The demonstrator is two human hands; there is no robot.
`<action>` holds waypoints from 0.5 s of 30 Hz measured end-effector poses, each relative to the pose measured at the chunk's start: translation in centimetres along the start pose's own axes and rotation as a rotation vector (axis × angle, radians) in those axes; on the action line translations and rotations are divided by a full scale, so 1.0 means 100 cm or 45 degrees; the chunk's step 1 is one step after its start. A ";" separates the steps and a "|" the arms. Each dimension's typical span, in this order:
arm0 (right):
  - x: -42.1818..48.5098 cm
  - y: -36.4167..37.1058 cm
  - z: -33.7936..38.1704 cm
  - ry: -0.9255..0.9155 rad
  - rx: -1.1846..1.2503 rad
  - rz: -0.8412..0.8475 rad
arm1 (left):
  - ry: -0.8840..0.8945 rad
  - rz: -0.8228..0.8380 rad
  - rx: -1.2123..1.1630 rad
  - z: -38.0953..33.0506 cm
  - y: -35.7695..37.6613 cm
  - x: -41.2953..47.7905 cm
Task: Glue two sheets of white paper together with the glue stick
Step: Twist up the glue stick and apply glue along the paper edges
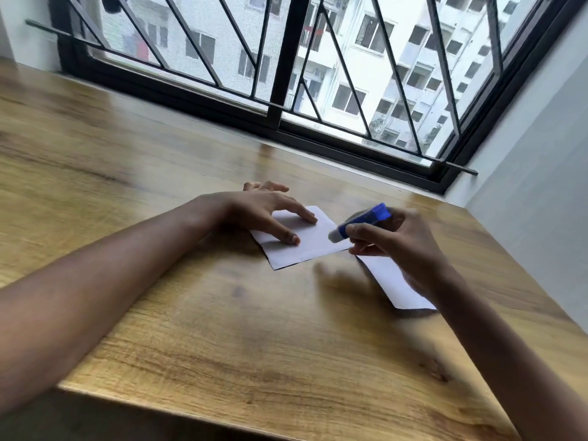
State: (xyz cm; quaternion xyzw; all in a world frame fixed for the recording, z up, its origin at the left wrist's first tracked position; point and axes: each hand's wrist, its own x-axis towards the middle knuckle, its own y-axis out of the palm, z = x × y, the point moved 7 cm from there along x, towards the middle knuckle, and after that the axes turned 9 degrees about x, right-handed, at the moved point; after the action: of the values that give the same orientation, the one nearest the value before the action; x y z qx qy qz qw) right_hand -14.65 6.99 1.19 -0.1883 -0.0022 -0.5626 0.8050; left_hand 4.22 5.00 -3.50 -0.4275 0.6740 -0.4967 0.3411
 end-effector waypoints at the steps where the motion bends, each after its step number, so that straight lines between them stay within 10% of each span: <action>1: -0.002 0.014 -0.002 0.022 0.026 0.089 | 0.001 -0.001 0.011 0.000 0.000 0.000; 15: -0.013 0.073 0.006 -0.098 -0.018 0.331 | 0.008 -0.015 0.059 0.000 -0.001 0.000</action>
State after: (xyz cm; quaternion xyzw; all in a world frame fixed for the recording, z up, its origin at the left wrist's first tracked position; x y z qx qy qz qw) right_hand -8.43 10.52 -0.68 -0.2141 -0.0047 -0.4458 0.8691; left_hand 4.30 5.00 -3.38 -0.4220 0.6608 -0.5154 0.3460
